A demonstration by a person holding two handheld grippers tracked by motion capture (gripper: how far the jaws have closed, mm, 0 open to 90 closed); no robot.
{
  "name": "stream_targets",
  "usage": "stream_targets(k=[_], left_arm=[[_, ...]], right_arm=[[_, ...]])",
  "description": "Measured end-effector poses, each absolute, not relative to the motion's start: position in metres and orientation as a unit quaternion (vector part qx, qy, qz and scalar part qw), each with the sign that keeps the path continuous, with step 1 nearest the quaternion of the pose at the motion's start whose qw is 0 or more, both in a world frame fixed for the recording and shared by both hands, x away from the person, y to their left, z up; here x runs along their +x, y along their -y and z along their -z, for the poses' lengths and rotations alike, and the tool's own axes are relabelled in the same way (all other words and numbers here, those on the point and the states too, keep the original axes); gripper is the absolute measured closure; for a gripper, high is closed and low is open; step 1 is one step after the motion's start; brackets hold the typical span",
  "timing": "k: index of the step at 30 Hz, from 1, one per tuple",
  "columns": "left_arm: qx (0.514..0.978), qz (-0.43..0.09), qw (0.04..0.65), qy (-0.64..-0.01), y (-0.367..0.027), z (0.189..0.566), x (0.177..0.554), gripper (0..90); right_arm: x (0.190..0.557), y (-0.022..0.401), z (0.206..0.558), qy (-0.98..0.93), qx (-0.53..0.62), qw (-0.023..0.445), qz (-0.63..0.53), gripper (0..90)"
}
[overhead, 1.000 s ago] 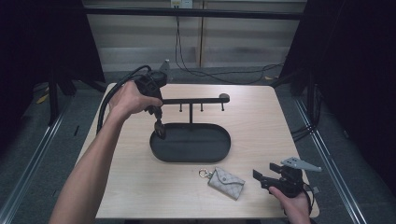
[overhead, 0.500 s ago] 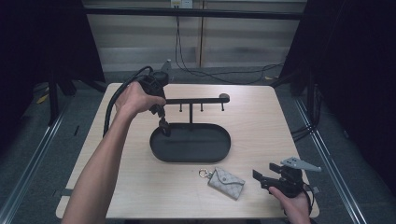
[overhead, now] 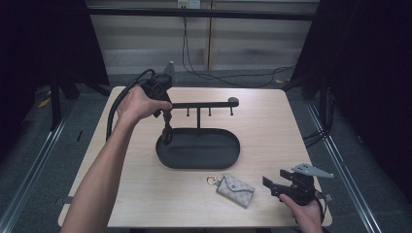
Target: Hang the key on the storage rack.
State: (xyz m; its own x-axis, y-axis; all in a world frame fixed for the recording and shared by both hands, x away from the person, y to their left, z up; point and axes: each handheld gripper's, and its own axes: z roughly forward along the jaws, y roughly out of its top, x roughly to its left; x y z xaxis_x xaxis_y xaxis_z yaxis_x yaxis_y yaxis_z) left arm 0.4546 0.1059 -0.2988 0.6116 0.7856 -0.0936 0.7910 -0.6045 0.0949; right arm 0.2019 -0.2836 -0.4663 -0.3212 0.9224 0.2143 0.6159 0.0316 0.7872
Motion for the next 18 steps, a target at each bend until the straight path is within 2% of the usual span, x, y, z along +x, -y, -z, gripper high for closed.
stream_targets(k=[8, 15, 18], left_arm=[[0.892, 0.029, 0.079, -0.444, -0.125, 0.299, 0.453, 44.1], [0.895, 0.015, 0.129, -0.428, -0.146, 0.301, 0.436, 43.1], [0.896, 0.024, 0.131, -0.423, -0.151, 0.303, 0.431, 41.3]], right_arm=[[0.205, 0.284, 0.467, -0.691, 0.56, 0.177, -0.421, 20.6], [0.204, 0.284, 0.468, -0.693, 0.558, 0.182, -0.418, 20.6], [0.204, 0.285, 0.468, -0.693, 0.559, 0.181, -0.418, 20.6]])
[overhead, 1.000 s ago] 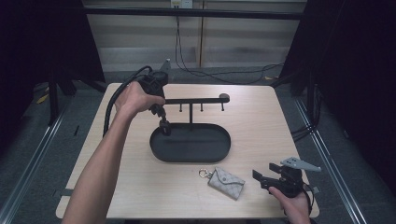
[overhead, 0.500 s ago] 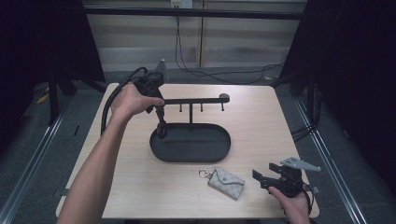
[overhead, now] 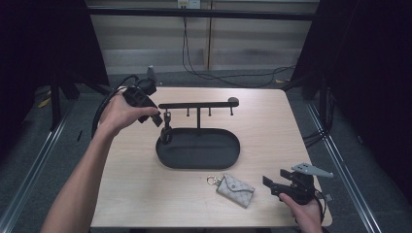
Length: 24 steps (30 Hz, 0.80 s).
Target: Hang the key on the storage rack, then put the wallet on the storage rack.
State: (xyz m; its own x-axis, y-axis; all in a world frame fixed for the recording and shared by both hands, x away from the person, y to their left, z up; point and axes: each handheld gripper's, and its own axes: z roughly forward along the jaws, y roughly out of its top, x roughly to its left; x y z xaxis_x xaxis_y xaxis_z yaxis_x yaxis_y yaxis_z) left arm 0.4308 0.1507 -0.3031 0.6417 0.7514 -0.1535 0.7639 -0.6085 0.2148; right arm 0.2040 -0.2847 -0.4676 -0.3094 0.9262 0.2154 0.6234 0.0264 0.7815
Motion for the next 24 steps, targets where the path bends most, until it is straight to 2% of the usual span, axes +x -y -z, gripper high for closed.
stream_targets(k=[8, 19, 22, 24], left_arm=[[0.885, 0.003, 0.192, -0.423, -0.168, 0.311, 0.408, 37.2], [0.892, 0.001, 0.249, -0.378, -0.176, 0.331, 0.376, 33.8], [0.88, -0.007, 0.285, -0.379, -0.181, 0.337, 0.368, 24.5], [0.876, -0.006, 0.298, -0.379, -0.185, 0.341, 0.364, 22.3]], right_arm=[[0.205, 0.284, 0.468, -0.694, 0.559, 0.183, -0.415, 20.6], [0.205, 0.285, 0.468, -0.691, 0.563, 0.183, -0.415, 20.6], [0.206, 0.285, 0.468, -0.692, 0.563, 0.181, -0.415, 20.7], [0.206, 0.284, 0.469, -0.69, 0.566, 0.181, -0.413, 20.6]])
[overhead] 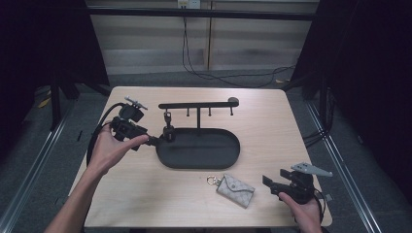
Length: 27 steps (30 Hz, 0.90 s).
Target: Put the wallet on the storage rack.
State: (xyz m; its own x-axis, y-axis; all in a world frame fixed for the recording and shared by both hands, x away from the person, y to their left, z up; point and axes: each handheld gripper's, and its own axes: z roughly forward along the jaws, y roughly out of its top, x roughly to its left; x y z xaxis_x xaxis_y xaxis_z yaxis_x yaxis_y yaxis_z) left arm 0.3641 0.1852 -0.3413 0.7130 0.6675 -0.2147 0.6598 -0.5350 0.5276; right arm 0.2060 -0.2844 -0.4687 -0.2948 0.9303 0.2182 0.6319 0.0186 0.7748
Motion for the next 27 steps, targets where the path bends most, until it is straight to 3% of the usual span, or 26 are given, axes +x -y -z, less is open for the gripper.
stream_targets(k=[4, 12, 27], left_arm=[[0.873, 0.0, 0.315, -0.372, -0.194, 0.35, 0.355, 17.1], [0.844, -0.029, 0.379, -0.379, -0.212, 0.374, 0.324, 16.2], [0.822, -0.07, 0.426, -0.372, -0.245, 0.417, 0.268, 18.9]], right_arm=[[0.205, 0.285, 0.469, -0.687, 0.568, 0.182, -0.415, 20.7], [0.206, 0.284, 0.469, -0.687, 0.57, 0.182, -0.411, 20.7], [0.207, 0.276, 0.468, -0.709, 0.554, 0.176, -0.4, 18.8]])
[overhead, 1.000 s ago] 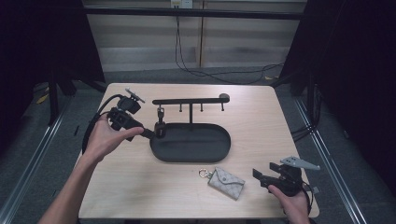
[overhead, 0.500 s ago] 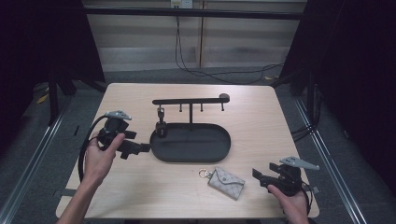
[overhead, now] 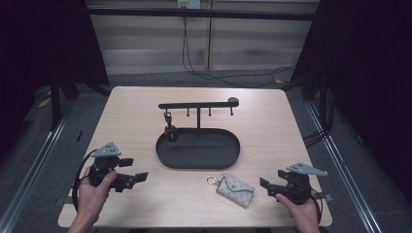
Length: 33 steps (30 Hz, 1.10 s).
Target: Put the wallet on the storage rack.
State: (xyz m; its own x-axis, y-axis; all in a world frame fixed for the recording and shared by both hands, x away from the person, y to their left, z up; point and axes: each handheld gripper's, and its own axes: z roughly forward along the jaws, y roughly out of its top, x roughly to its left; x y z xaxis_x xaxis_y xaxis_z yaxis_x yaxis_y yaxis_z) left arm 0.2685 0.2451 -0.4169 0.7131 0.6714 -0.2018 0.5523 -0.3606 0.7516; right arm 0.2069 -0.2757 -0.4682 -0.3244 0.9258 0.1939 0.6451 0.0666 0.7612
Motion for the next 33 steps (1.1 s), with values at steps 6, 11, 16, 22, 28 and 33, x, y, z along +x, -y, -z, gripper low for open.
stream_targets(k=[6, 11, 16, 22, 28, 33], left_arm=[[0.815, -0.064, 0.434, -0.38, -0.254, 0.431, 0.24, 18.9], [0.797, -0.063, 0.449, -0.398, -0.26, 0.441, 0.227, 19.5], [0.804, -0.041, 0.44, -0.398, -0.26, 0.459, 0.222, 20.4], [0.8, -0.041, 0.448, -0.396, -0.264, 0.46, 0.221, 20.5], [0.806, -0.04, 0.443, -0.391, -0.265, 0.462, 0.217, 20.7], [0.809, -0.037, 0.444, -0.384, -0.262, 0.462, 0.219, 20.7]], right_arm=[[0.207, 0.27, 0.462, -0.716, 0.538, 0.17, -0.41, 19.0], [0.209, 0.263, 0.46, -0.735, 0.525, 0.168, -0.395, 20.3], [0.216, 0.256, 0.459, -0.758, 0.512, 0.141, -0.377, 18.6], [0.224, 0.248, 0.448, -0.777, 0.492, 0.122, -0.373, 21.4], [0.234, 0.238, 0.439, -0.8, 0.471, 0.095, -0.359, 24.6], [0.243, 0.227, 0.437, -0.826, 0.451, 0.063, -0.332, 23.8]])
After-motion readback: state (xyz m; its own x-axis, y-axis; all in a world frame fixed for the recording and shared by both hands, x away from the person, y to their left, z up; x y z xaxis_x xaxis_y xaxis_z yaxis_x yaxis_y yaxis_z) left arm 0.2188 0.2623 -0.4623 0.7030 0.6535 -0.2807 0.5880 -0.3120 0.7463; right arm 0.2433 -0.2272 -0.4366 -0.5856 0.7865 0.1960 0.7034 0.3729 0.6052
